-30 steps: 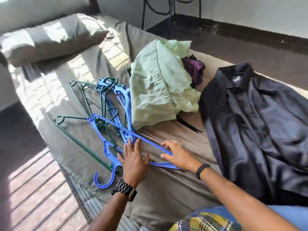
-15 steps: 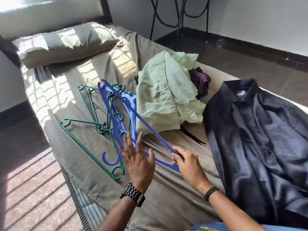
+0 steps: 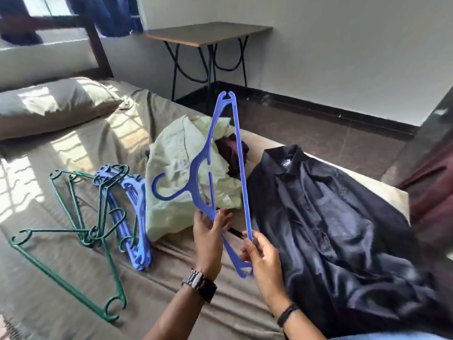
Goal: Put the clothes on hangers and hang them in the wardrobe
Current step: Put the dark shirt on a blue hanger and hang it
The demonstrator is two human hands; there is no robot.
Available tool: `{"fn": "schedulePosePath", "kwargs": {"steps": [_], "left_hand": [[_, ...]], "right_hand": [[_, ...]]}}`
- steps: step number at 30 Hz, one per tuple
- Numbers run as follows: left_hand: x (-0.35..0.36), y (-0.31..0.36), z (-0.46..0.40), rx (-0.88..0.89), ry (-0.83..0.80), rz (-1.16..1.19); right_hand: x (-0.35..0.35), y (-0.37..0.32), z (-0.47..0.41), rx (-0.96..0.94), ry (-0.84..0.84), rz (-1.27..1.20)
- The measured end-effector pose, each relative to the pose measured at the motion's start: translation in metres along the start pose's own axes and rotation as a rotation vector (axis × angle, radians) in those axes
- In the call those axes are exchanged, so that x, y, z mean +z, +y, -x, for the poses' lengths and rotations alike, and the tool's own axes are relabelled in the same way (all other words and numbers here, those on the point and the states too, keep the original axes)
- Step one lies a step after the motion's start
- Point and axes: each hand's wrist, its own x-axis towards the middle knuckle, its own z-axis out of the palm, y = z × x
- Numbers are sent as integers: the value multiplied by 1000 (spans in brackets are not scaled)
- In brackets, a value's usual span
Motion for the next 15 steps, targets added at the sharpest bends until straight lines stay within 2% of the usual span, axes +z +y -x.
{"fn": "schedulePosePath", "kwargs": {"steps": [5,8,11,15], "left_hand": [[49,4,8,-290,-282,211],[77,1,6,-443,-418,243],[108,-8,3,-470,-508,143],[149,-20,-1,-473,-602,7]], "right_hand": [[-35,-13,-5,10,143,-45],[-58,-21,-12,-48,207,83],[-81,-34,-19,-67,207,213],[-114,-45,-34,-25,70,342]]}}
